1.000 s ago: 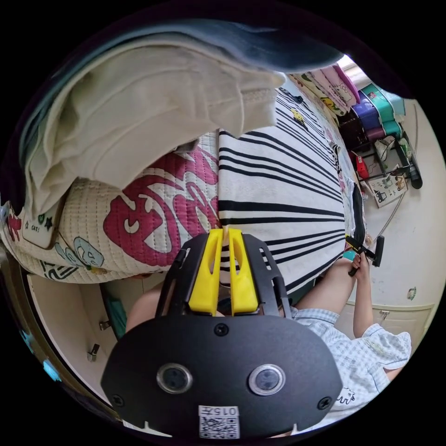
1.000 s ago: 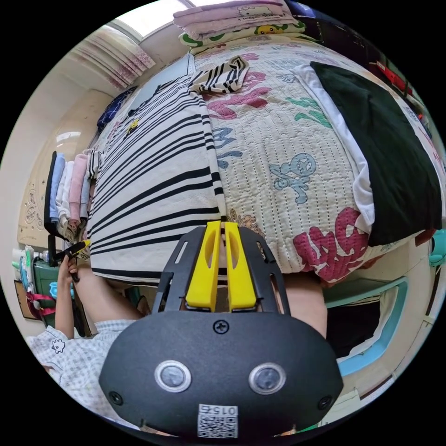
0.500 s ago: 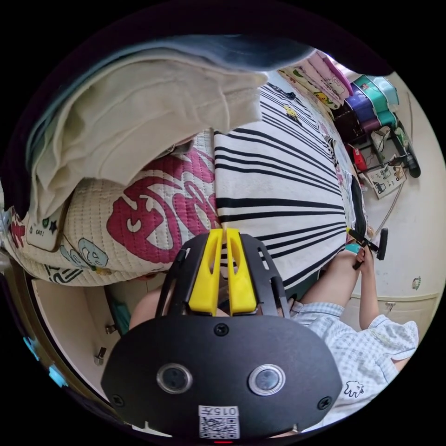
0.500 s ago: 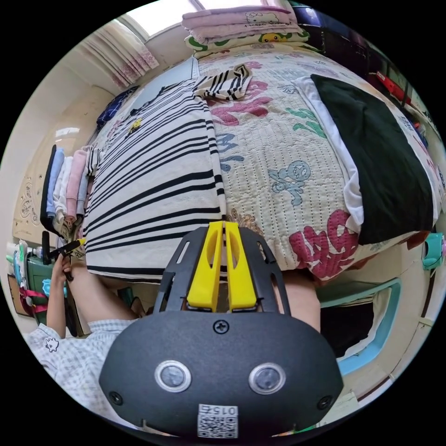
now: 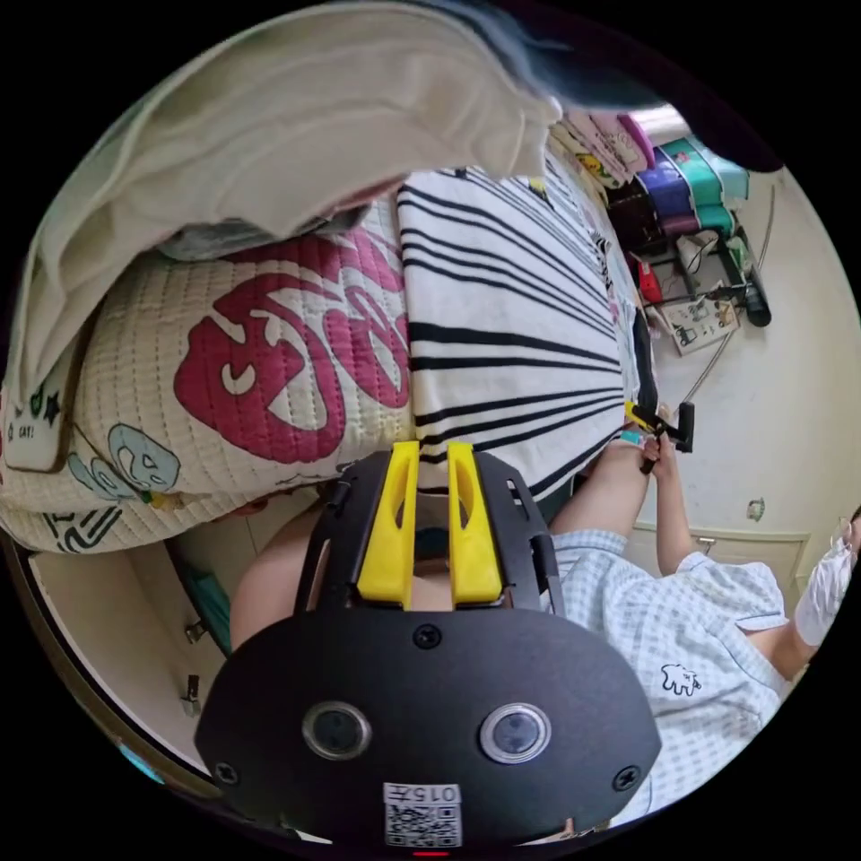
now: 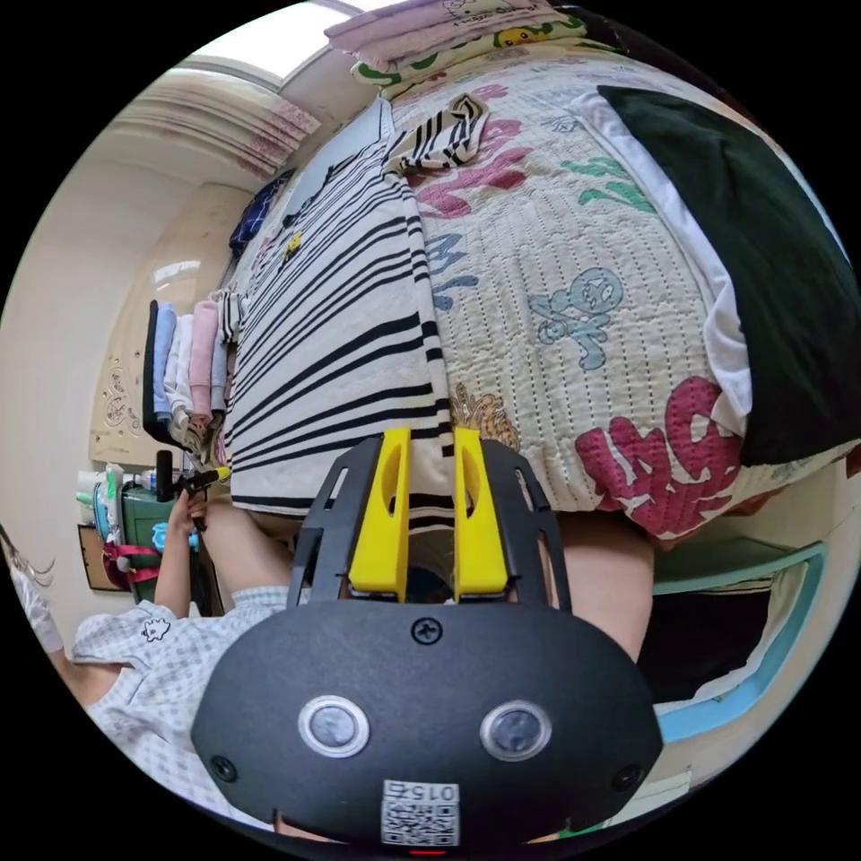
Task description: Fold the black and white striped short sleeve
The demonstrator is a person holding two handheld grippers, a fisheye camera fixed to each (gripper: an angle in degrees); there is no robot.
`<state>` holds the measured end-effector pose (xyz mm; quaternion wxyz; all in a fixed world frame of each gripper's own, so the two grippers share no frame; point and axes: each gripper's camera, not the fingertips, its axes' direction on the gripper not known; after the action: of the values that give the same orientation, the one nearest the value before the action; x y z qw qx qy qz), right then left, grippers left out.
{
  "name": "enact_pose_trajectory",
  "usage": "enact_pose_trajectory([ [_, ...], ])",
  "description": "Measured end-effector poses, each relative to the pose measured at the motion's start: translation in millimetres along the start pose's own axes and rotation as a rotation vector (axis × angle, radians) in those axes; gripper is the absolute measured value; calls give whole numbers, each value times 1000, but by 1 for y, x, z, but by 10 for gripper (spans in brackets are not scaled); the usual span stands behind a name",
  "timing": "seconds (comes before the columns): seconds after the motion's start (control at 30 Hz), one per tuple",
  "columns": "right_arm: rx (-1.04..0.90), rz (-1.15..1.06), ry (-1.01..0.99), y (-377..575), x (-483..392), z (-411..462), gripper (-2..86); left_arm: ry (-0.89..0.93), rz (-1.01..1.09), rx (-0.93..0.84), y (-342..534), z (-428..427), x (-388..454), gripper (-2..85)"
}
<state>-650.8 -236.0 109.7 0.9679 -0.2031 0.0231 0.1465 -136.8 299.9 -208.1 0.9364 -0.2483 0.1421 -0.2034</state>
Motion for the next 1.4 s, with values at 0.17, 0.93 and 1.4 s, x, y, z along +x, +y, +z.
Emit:
enact_pose_trajectory([
  [0.17, 9, 9, 24, 10, 4, 6, 23, -13, 34, -16, -11, 4, 8, 31],
  [0.93, 31, -112, 370, 43, -42, 79, -1, -149, 5, -62, -36, 8, 18, 5],
  [1.4, 49, -74, 289, 41, -23, 71, -1, -138, -6, -38, -17, -16, 4, 1],
])
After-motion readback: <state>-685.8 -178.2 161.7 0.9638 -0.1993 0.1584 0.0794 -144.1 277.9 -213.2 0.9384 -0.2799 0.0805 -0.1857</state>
